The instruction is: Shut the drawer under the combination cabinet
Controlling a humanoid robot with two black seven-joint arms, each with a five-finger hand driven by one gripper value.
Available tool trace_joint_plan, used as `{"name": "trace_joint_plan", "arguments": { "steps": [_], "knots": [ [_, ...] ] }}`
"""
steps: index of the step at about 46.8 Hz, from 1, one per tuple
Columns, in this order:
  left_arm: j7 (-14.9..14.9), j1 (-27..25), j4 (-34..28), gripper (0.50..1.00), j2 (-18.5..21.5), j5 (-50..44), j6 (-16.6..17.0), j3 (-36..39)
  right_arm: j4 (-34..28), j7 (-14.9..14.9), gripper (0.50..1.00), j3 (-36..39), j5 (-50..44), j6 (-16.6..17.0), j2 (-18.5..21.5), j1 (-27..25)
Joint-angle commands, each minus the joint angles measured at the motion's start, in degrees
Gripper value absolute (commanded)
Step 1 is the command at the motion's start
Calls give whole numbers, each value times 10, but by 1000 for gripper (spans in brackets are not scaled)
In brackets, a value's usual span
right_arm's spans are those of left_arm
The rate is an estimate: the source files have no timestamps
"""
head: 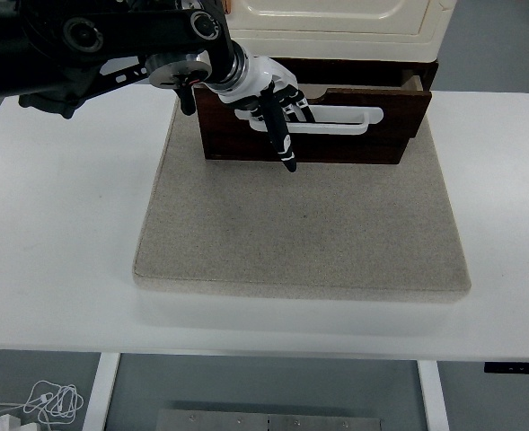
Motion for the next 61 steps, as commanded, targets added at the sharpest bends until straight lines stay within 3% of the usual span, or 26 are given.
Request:
{"name": "trace_joint_plan", "arguments": {
  "steps": [1,22,36,61],
  "knots": [
    [-1,3,6,1000,0,2,0,0,0,0,928,0,0,0,0,0],
    [-3,4,13,1000,-3,6,0,0,0,0,928,0,0,0,0,0],
    [-3,6,17,1000,-28,17,3,0,0,0,928,0,0,0,0,0],
    [-9,29,82,1000,-57,42,3,0,0,0,928,0,0,0,0,0]
  ]
}}
